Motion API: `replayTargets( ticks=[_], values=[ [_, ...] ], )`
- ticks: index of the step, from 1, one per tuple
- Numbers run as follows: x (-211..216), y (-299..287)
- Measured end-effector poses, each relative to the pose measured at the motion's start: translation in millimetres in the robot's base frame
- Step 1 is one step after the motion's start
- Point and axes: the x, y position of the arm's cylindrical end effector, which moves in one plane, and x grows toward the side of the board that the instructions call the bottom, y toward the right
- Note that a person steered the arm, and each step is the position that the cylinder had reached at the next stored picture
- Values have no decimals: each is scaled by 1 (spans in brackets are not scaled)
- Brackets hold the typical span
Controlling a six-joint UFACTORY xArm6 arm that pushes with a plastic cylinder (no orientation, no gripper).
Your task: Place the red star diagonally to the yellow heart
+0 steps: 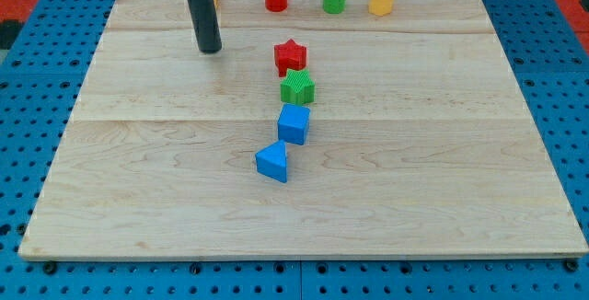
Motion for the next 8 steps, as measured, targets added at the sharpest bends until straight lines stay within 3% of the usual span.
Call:
replayTargets(
  ticks=[2,4,5,6,7,8],
  values=[
    [42,112],
    [13,170],
    [-2,133],
    [24,129],
    [22,98],
    [-10,56]
  ],
)
